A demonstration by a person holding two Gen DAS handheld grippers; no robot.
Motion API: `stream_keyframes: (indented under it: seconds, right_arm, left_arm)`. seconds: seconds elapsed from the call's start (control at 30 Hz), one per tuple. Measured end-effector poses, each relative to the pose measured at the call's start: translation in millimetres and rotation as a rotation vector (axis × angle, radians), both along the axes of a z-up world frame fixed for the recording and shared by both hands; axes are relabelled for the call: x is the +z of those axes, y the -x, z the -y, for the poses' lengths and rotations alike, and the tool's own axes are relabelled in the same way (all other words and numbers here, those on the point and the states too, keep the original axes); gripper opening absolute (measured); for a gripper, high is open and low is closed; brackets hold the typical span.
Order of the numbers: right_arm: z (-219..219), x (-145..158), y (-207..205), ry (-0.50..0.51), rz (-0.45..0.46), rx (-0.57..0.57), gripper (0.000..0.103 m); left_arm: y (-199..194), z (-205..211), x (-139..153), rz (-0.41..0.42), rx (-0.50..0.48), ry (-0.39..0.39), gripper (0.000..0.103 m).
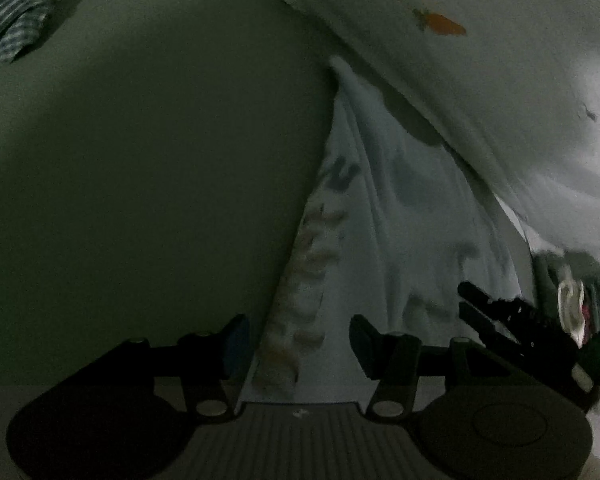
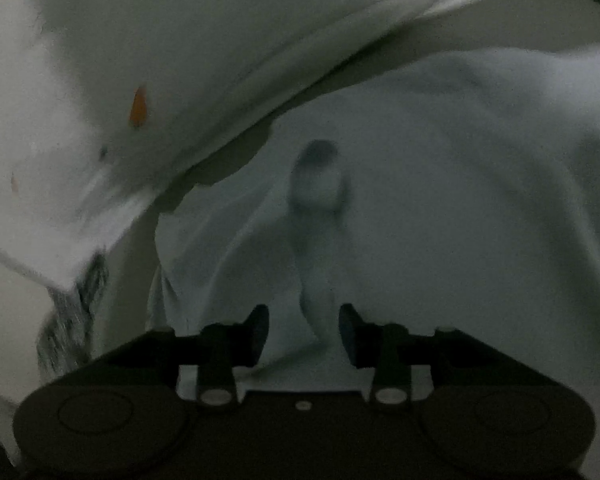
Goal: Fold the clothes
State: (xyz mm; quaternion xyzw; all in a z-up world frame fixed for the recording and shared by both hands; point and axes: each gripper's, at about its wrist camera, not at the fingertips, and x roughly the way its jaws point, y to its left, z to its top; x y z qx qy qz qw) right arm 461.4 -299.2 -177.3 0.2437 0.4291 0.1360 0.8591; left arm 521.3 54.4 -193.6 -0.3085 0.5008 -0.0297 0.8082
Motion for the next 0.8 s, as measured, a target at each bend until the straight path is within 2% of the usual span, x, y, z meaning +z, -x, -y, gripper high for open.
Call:
stream_keyframes:
  seconds: [0.03, 0.07, 0.1, 0.13, 0.2, 0.27, 0.37, 0.43, 0.47, 0.53, 0.6, 0.67, 0.8]
  right_arm:
    - [-8, 2, -5, 0.056, 0.016, 0.051, 0.037]
    - [-15, 5, -8, 0.116, 0.03, 0.097, 0.018]
    - [-20, 6, -11, 0.162, 0.038, 0.134, 0.004]
    - [-21, 9, -11, 0.183, 0.06, 0.145, 0.004]
    - [-9, 26, -4, 0.189, 0.132, 0.095, 0.003]
    - [6, 41, 4, 0.269, 0.163, 0.041, 0.004]
    - [23, 34, 1, 0.318, 0.074, 0.031, 0.005]
    - [32, 30, -3, 0.339, 0.06, 0.001, 0.014]
    - [38, 30, -4, 0.333, 0.072, -0.023, 0.025]
    - [55, 34, -9, 0.266, 0.103, -0.09, 0.038]
    - [68, 35, -19, 0.146, 0.119, -0.126, 0.042]
    - [71, 34, -33, 0.073, 0.128, -0.122, 0.046]
    - [53, 22, -66, 0.08, 0.137, -0.064, 0.047]
  left_arm:
    - [-7, 0, -2, -0.001, 0.01, -0.001, 0.058]
    - [-14, 0, -3, -0.001, 0.018, -0.002, 0.058]
    - [-21, -1, -6, 0.0, 0.023, -0.006, 0.058]
    - [-28, -1, -8, -0.002, 0.024, -0.011, 0.058]
    - [-38, 0, -10, -0.003, 0.016, -0.023, 0.059]
    - [-46, 0, -9, 0.009, -0.001, -0.041, 0.059]
    - [-61, -3, -9, 0.04, -0.03, -0.071, 0.059]
    - [-73, -5, -10, 0.057, -0.038, -0.073, 0.059]
    - [-80, -6, -10, 0.067, -0.038, -0.069, 0.059]
    - [-100, -8, -11, 0.087, -0.034, -0.05, 0.059]
    - [-122, -8, -10, 0.12, -0.037, -0.039, 0.059]
    - [-146, -7, -10, 0.148, -0.036, -0.037, 0.059]
    - [-195, -4, -11, 0.178, -0.003, -0.037, 0.059]
